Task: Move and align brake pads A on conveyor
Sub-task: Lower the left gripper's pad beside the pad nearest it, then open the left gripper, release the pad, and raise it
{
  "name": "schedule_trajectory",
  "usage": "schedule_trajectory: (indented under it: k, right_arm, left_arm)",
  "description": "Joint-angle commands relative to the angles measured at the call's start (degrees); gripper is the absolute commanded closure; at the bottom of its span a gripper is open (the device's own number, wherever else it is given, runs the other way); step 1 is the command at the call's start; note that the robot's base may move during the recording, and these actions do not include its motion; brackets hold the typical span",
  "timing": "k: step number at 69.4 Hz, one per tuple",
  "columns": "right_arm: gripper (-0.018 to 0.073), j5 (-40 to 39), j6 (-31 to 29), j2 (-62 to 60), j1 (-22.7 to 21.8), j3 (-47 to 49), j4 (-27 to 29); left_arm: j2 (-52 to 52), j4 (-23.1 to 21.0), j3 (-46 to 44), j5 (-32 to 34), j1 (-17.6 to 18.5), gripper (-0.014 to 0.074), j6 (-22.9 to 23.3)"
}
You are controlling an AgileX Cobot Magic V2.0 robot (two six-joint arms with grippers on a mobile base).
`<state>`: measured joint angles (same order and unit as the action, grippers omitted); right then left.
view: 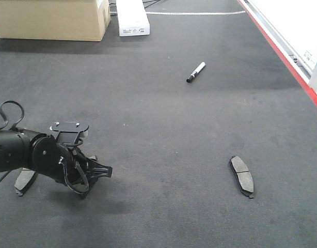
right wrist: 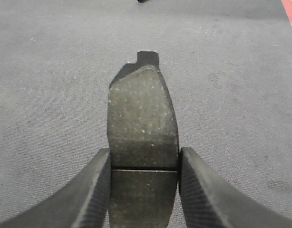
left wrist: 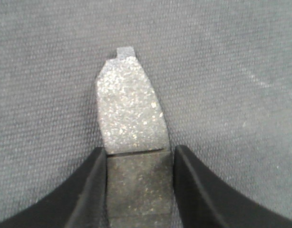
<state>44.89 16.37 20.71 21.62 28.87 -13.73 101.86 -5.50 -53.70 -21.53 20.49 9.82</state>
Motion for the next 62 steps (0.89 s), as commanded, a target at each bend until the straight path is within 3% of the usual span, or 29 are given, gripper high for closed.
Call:
schedule_trajectory:
  k: [1, 16, 37, 49, 62]
  right_arm:
    - [0.0561, -4.84, -0.52, 0.27, -0.17, 1.65, -1.33]
    - [0.0561, -4.84, -0.52, 0.27, -0.17, 1.65, -1.33]
    - [0.0561, -4.84, -0.52, 0.27, -0.17, 1.65, -1.33]
    - [0.0561, -4.84, -0.52, 0.27, -0.17, 1.65, -1.33]
    - [0.0561, -4.84, -0.52, 0.27, -0.17, 1.65, -1.33]
  left_arm:
    - [-2.16, -0.65, -2.28, 2.95, 0.17, 0.0262, 0.4]
    - [-2.16, -0.65, -6.49, -0.99, 0.17, 0.0148, 0.28]
    - [-4.33, 1.57, -7.8, -6.69, 0.17, 0.0146, -0.79]
    - [-10.87, 4.29, -4.87, -5.42, 0.17, 0.0146, -0.8]
    - [-23.27, 4.34, 1.89, -0.96, 0.17, 0.0146, -1.28]
